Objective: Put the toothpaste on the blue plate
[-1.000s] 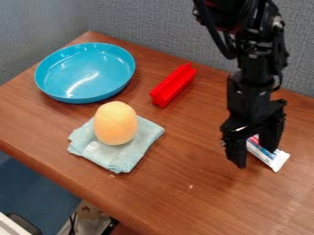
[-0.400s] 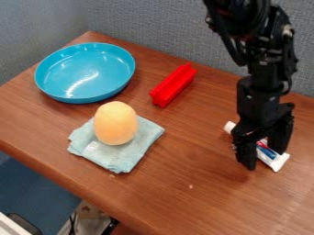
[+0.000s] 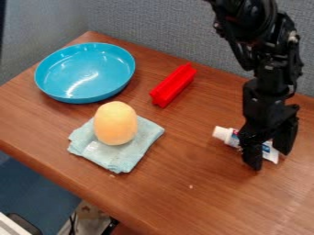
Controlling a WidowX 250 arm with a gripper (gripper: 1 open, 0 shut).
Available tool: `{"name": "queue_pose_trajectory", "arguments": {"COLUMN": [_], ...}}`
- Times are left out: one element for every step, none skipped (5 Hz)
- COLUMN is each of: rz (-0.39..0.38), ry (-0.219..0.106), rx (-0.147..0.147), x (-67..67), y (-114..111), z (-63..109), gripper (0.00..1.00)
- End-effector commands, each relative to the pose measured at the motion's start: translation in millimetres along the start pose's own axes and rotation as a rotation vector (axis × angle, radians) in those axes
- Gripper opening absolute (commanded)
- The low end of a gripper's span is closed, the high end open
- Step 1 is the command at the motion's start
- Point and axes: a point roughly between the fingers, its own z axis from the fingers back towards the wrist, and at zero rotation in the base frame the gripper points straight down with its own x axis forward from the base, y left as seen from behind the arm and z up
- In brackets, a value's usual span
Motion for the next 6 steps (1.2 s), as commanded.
{"name": "queue_pose_trajectory", "arguments": {"rz": [-0.025, -0.026, -0.029, -0.024, -0.017, -0.010], "ry": [-0.021, -0.031, -0.040, -0.055, -0.069, -0.082], "rx": [-0.038, -0.043, -0.044, -0.045, -0.045, -0.044], "x": [-3.4, -1.6, -1.3, -1.2, -0.8, -0.3], "y": [-9.8, -11.7, -12.4, -12.5, -12.1, -11.7], "z": [7.6, 6.4, 6.2, 6.3, 6.9, 7.4], "gripper": [1.00, 0.00, 0.00, 0.00, 0.00, 0.00]}}
